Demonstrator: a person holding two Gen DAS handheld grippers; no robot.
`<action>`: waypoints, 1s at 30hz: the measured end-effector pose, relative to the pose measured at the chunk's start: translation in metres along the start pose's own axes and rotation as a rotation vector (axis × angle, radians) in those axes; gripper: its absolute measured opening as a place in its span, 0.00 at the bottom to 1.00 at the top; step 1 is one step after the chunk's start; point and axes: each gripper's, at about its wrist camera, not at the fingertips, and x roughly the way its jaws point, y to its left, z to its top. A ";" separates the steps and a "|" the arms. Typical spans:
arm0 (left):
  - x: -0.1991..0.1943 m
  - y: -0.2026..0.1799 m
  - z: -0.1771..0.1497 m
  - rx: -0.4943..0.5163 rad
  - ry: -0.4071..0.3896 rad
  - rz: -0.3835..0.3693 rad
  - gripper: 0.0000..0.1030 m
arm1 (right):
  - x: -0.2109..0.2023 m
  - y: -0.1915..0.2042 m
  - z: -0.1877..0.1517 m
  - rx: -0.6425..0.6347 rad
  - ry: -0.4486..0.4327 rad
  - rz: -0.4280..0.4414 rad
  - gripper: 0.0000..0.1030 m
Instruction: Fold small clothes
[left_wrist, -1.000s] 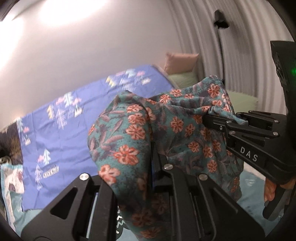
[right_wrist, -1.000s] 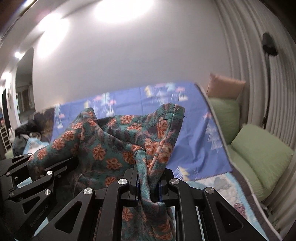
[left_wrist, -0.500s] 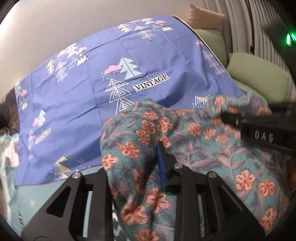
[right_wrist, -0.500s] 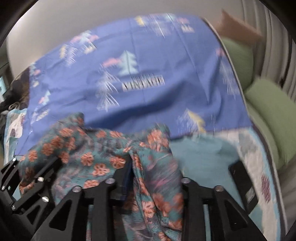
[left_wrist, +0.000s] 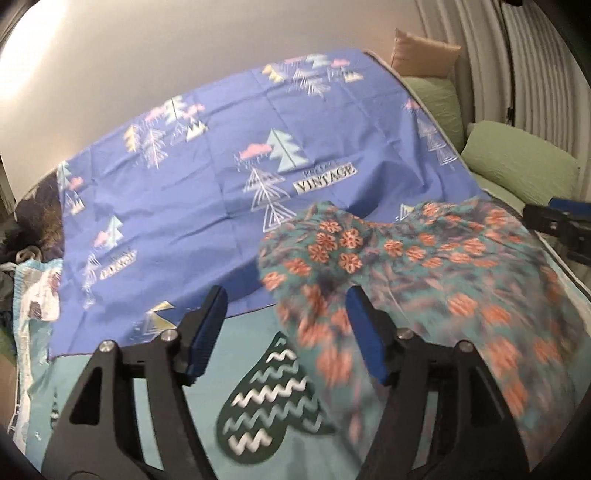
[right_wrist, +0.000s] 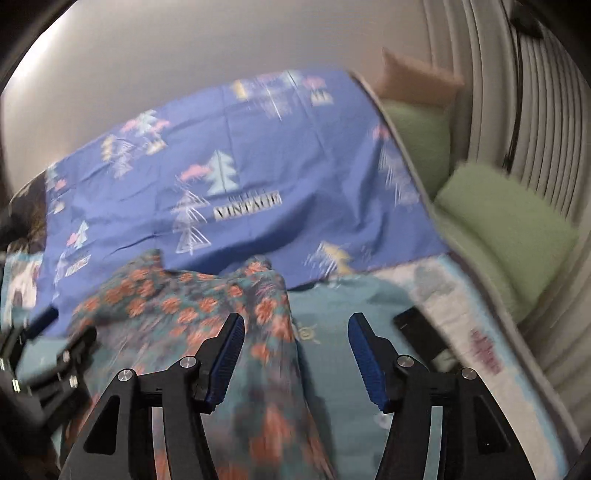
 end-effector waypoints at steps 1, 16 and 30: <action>-0.017 0.001 -0.002 -0.002 -0.014 -0.008 0.73 | -0.020 0.003 -0.005 -0.031 -0.036 -0.005 0.58; -0.266 -0.044 -0.071 -0.012 -0.210 -0.073 0.99 | -0.272 -0.012 -0.117 0.028 -0.135 0.087 0.75; -0.364 -0.049 -0.150 -0.062 -0.196 -0.050 0.99 | -0.347 -0.027 -0.196 0.103 -0.147 0.034 0.81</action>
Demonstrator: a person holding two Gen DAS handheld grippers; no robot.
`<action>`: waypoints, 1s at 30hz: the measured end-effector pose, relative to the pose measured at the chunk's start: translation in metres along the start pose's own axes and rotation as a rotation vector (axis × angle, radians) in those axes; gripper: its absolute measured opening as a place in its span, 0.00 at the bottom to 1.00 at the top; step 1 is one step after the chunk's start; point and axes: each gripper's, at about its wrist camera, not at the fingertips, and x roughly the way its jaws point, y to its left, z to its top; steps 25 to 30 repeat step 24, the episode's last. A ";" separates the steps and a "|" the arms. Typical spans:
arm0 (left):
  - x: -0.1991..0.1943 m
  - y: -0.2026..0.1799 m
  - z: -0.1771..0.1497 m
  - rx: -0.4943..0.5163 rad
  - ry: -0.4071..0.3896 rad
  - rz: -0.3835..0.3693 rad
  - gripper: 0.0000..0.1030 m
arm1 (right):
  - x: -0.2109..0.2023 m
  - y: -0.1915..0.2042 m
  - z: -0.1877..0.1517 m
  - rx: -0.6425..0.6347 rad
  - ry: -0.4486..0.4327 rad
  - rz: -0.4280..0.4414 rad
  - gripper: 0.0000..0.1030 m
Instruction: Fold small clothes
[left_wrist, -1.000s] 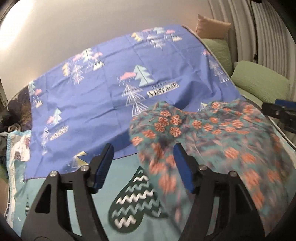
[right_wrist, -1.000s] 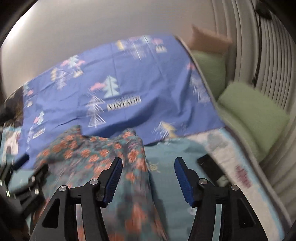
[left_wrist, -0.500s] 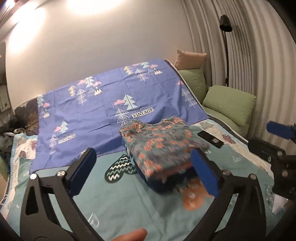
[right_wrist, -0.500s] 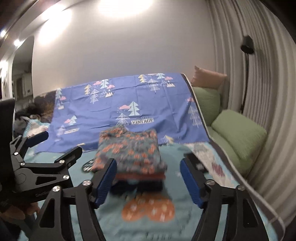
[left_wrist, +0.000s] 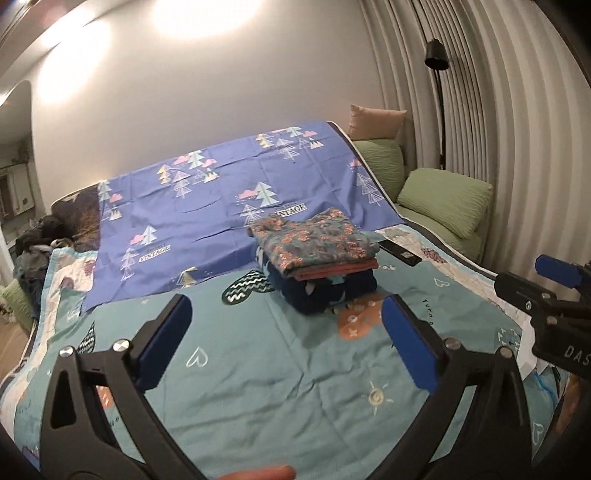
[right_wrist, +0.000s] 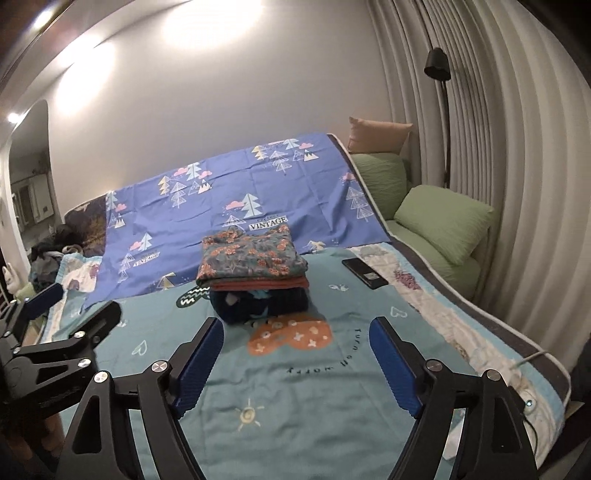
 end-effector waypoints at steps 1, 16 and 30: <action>-0.002 0.000 -0.002 -0.003 0.006 -0.004 0.99 | -0.002 0.002 -0.001 -0.005 -0.001 0.005 0.81; -0.019 0.007 -0.019 -0.024 0.044 0.000 0.99 | -0.016 0.027 -0.016 -0.046 0.017 0.021 0.82; -0.021 0.008 -0.019 -0.019 0.038 0.010 0.99 | -0.014 0.036 -0.016 -0.064 0.021 0.018 0.82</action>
